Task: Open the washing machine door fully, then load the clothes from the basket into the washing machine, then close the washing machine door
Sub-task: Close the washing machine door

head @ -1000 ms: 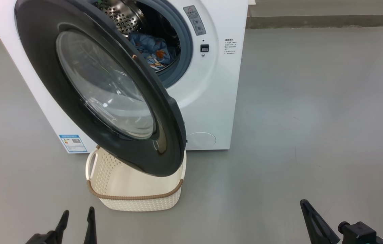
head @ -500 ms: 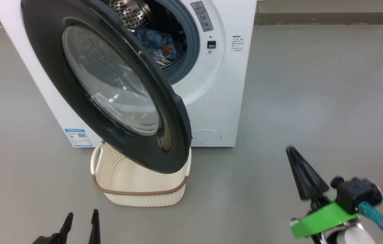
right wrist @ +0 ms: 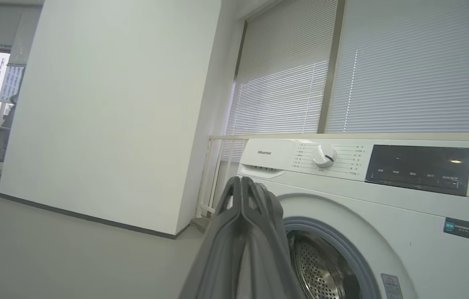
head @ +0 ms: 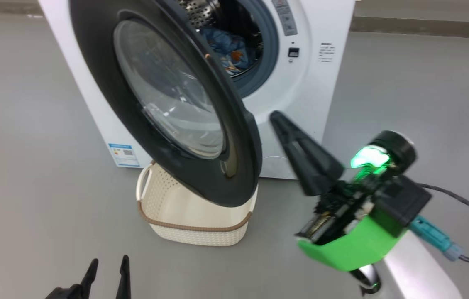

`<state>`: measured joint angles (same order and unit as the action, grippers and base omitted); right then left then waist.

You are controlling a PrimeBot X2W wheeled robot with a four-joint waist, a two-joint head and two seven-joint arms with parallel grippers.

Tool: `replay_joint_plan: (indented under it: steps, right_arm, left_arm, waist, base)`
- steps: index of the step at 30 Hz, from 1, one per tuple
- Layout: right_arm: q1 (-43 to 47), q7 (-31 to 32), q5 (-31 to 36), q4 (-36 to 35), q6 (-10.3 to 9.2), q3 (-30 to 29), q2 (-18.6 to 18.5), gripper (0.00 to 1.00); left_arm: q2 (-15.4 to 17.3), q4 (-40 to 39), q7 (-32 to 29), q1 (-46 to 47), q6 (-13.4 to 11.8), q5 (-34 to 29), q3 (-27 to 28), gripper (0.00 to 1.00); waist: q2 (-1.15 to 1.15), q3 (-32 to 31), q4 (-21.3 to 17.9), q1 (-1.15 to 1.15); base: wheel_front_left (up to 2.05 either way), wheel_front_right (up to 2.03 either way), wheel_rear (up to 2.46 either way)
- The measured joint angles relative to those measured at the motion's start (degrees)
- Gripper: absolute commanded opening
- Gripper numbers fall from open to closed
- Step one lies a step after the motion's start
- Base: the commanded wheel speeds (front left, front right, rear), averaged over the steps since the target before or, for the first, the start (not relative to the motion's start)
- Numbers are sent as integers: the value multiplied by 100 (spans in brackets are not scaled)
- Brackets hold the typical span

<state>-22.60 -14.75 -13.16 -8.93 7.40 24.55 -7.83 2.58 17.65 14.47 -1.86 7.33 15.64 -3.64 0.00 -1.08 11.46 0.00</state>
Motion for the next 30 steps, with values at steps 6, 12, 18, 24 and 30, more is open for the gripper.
replay_joint_plan:
  steps: [6, 12, 18, 24, 30]
  right_arm:
    - [-114, 1, -181, 530, 0, 699, 37, 0]
    - [-96, 1, -302, 1150, 0, 933, 67, 0]
    - [-105, 1, -450, 1736, 0, 920, 30, 0]
    - [-387, 1, -467, 1993, 0, 735, -79, 0]
    - [-730, 1, -467, 2040, 0, 664, -244, 0]
  left_arm:
    - [-2, -2, 0, 15, -19, 123, -223, 100]
    - [-2, -42, 0, 103, -135, 333, -357, 100]
    - [-4, -136, 0, 288, -215, 527, -602, 100]
    - [-10, -289, 1, 489, -363, 787, -882, 100]
    - [-30, -453, 9, 680, -461, 944, -1077, 100]
  waist:
    - [0, 77, 247, 0]
    - [0, 231, 427, 0]
    - [0, 568, 588, 0]
    - [0, 968, 742, 0]
    - [0, 1394, 857, 0]
  base:
    - [0, 0, 0]
    - [0, 0, 0]
    - [0, 0, 0]
    - [0, 0, 0]
    - [0, 0, 0]
